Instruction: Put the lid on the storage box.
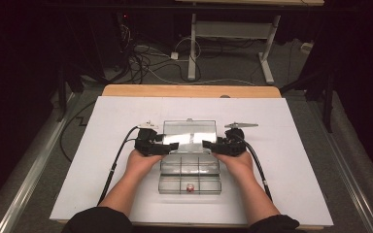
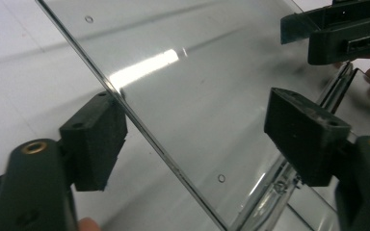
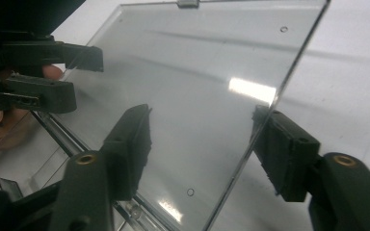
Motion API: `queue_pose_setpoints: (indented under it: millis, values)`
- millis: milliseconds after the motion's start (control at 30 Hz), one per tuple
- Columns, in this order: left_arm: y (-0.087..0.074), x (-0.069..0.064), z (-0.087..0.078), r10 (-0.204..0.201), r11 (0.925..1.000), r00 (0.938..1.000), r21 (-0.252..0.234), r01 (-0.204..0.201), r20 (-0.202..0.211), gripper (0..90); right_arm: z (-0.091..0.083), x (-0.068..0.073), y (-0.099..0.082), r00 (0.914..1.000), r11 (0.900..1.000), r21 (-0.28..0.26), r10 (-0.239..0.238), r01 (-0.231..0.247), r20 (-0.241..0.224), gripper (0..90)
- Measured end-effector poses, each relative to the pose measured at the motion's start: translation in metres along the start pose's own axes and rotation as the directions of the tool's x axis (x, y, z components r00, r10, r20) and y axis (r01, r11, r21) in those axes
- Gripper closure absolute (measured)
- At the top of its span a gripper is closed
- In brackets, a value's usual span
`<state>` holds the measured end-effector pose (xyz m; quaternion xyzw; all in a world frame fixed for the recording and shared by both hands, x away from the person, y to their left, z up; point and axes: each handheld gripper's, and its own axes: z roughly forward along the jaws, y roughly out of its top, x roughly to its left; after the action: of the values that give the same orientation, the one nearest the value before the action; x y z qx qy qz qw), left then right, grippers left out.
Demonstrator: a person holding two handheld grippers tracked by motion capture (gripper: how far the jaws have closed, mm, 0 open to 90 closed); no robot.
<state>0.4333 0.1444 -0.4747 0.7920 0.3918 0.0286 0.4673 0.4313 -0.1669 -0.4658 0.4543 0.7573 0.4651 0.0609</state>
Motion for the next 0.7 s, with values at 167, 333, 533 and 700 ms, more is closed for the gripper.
queue_pose_setpoints:
  millis: [167,333,533,700]
  values:
    - [0.001,-0.002,-0.007,0.025,0.9996,0.9996,-0.016,-0.025,0.009,35.6,-0.009,0.002,0.002,0.9995,0.9989,-0.036,-0.030,0.030,0.010,53.8]
    - [0.002,-0.007,-0.013,0.054,0.9979,0.9985,-0.036,-0.054,-0.007,42.4,-0.018,0.004,0.004,0.9985,0.9972,-0.054,-0.051,0.052,0.018,61.1]
    - [0.002,-0.008,-0.018,0.076,0.9961,0.9971,-0.045,-0.076,-0.010,48.6,-0.032,0.004,0.004,0.9936,0.9927,-0.064,-0.099,0.102,0.054,73.6]
    - [0.000,-0.011,-0.023,0.099,0.9930,0.9948,-0.064,-0.100,-0.024,52.3,-0.052,0.004,-0.004,0.9907,0.9870,-0.099,-0.122,0.127,0.061,77.8]
